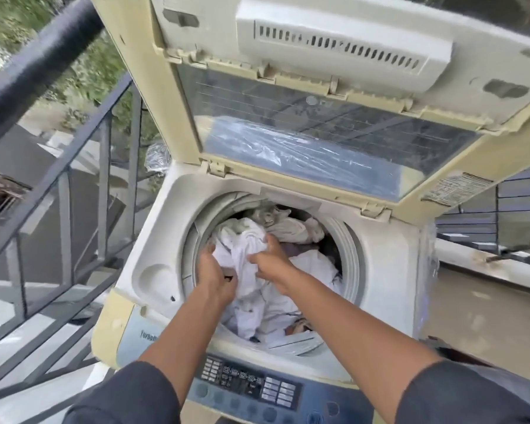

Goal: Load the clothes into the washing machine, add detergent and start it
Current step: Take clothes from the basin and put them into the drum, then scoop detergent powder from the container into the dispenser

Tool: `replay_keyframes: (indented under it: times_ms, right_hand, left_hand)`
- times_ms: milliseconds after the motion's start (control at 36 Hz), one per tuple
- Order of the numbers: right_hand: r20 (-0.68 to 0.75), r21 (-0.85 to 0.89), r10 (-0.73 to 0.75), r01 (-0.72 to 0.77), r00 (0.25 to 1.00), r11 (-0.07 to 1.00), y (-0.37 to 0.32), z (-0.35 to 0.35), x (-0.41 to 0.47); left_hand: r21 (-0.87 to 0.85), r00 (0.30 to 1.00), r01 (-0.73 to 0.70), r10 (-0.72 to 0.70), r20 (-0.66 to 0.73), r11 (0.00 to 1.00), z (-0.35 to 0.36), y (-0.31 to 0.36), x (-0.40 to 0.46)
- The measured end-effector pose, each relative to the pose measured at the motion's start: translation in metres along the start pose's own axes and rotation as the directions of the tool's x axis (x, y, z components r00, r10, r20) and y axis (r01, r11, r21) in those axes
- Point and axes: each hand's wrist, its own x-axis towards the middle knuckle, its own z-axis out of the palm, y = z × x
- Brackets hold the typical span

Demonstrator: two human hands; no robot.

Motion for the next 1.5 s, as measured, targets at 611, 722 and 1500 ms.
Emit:
replay_keyframes:
  times_ms: [611,722,1500]
  right_hand:
    - [-0.16,0.444,0.052,0.025,0.986,0.896,-0.013,-0.07,0.01]
    - [-0.166,0.578,0.08,0.032,0.983,0.815,-0.02,-0.075,0.005]
    - [-0.003,0.87,0.008,-0.001,1.0,0.494,-0.03,-0.086,-0.009]
  left_hand:
    - [0.345,0.933,-0.359,0.337,0.122,0.867,0.074,-0.002,-0.005]
    - [0.3,0.954,-0.283,0.236,0.184,0.911,0.086,0.002,-0.006]
    - [0.094,0.927,-0.005,-0.031,0.374,0.996,0.109,0.01,0.005]
